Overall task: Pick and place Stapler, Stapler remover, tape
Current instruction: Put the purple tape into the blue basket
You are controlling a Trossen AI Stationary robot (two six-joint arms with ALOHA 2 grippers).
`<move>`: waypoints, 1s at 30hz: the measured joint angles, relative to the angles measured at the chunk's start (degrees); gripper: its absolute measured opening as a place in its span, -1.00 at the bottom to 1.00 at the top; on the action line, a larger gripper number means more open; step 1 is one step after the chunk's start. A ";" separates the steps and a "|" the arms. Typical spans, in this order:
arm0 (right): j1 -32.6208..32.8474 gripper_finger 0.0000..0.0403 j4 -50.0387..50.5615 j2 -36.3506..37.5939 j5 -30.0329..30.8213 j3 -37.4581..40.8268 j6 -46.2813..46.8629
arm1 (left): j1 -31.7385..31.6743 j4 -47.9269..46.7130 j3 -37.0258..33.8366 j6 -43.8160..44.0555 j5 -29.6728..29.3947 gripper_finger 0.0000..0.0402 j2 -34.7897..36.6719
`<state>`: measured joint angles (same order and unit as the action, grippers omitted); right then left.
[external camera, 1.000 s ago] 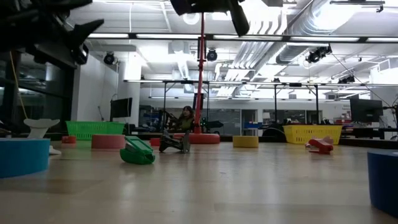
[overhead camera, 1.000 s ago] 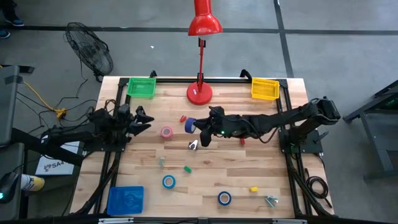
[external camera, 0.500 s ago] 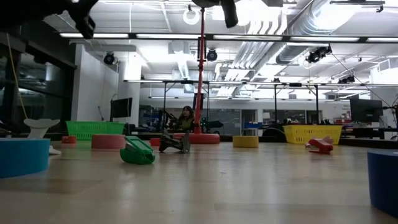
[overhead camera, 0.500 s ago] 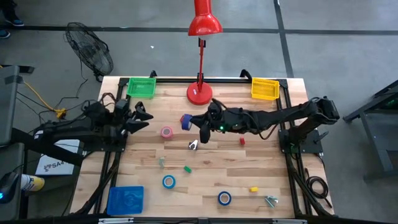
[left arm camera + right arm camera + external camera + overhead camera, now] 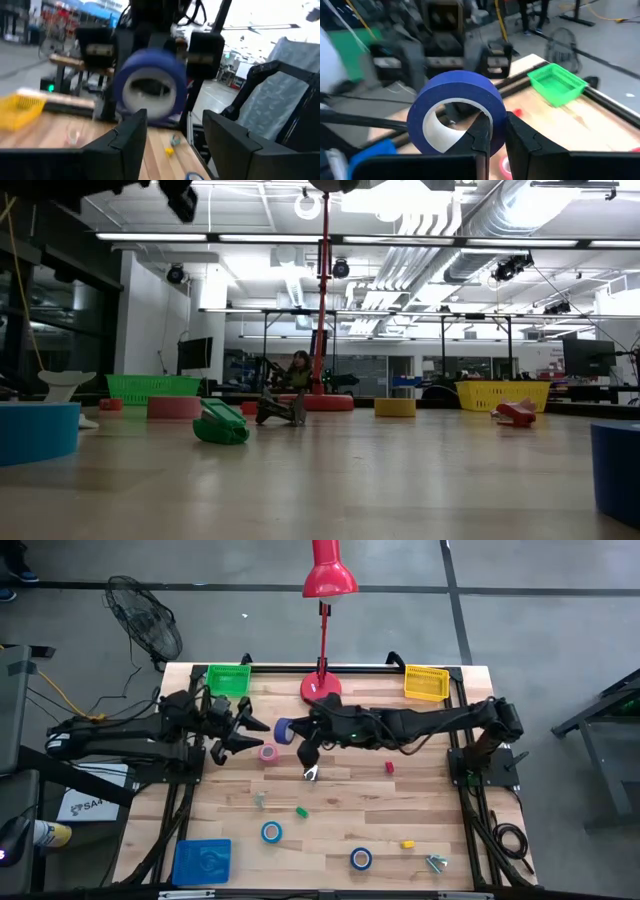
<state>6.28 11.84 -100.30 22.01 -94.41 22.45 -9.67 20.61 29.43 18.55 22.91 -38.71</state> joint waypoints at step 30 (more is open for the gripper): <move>-1.35 -0.87 -3.12 -6.27 6.87 -4.94 0.00 | -0.07 -0.98 3.55 -1.79 -0.41 -0.18 -2.85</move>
<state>4.94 8.72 -106.56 28.88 -99.35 22.45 -9.74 19.63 32.97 16.75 22.50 -41.56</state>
